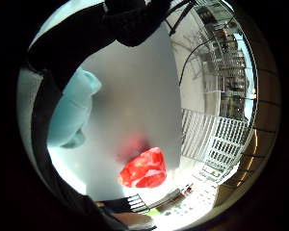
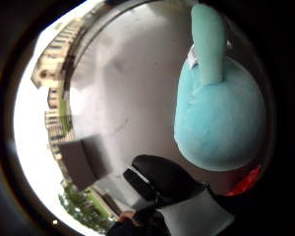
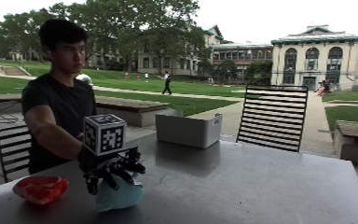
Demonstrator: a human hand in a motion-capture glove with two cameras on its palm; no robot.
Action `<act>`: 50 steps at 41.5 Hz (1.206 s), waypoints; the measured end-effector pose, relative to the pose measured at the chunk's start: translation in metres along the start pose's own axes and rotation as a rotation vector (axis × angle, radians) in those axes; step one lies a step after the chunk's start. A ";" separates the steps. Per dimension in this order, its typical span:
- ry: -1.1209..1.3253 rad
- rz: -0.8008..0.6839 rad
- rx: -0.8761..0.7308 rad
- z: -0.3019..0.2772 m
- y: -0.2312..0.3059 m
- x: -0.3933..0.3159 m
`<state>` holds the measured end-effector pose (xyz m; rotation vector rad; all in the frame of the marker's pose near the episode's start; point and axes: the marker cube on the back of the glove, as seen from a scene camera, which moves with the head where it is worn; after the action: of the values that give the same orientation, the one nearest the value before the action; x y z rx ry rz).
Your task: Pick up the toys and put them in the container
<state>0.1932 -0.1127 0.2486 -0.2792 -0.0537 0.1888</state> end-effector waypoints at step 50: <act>-0.093 0.159 0.074 0.014 0.028 -0.018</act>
<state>0.1692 -0.0857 0.2536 -0.2003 -0.1168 0.3614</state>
